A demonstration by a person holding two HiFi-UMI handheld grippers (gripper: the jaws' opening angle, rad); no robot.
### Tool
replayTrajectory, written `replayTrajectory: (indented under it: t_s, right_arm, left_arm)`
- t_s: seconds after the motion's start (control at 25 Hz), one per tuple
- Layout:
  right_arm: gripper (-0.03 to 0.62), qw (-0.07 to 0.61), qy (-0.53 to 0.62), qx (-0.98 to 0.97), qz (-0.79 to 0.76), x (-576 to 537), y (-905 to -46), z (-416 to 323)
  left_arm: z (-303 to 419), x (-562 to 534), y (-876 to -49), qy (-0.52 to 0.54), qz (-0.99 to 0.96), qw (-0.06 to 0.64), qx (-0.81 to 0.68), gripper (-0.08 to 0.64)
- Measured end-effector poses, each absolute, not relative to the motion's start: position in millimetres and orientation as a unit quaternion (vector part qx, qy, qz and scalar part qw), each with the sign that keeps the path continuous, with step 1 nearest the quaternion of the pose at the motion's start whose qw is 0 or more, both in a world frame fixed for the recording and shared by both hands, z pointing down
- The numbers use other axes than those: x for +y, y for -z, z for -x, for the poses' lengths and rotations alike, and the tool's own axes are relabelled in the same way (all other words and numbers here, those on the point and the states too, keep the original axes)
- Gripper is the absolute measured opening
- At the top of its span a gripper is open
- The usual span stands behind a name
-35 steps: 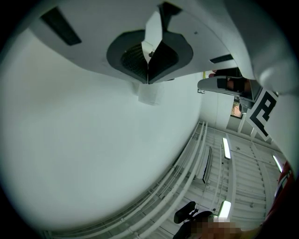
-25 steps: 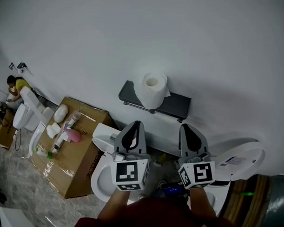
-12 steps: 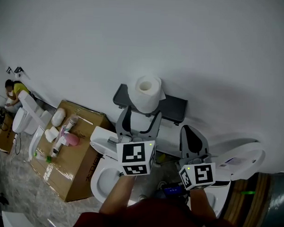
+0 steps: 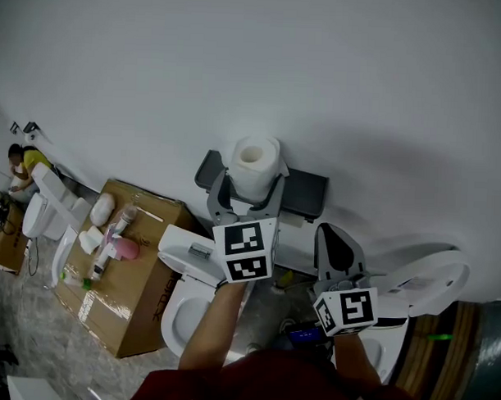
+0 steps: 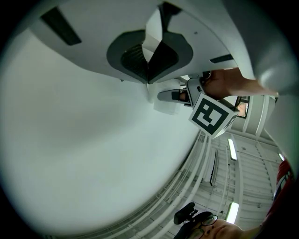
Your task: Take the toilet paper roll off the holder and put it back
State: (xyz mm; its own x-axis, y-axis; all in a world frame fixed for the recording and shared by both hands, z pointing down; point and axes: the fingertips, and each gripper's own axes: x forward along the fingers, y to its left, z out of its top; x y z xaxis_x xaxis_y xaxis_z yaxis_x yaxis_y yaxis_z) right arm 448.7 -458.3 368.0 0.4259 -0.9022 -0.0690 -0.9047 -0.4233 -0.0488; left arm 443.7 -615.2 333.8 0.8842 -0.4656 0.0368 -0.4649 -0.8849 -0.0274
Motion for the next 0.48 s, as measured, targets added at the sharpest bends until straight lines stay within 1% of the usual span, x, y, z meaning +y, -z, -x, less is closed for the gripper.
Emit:
replayTrajectory:
  t_s: [0.16, 0.32, 0.48]
  right_arm:
    - [0.018, 0.04, -0.018, 0.535, 0.844, -456.9, -367.0, -452.9]
    - [0.018, 0.039, -0.019, 0.536, 0.843, -456.4, -367.5, -456.0]
    - [0.018, 0.043, -0.014, 0.532, 0.846, -455.5, -369.7, -456.4]
  left_arm:
    - [-451.5, -620.0, -333.7, 0.021, 0.969, 0.011, 0.247, 0.423]
    - [-455.1, -623.3, -338.0, 0.019, 0.968, -0.023, 0.251, 0.422]
    - [-454.6, -622.7, -339.6, 0.014, 0.966, -0.014, 0.256, 0.42]
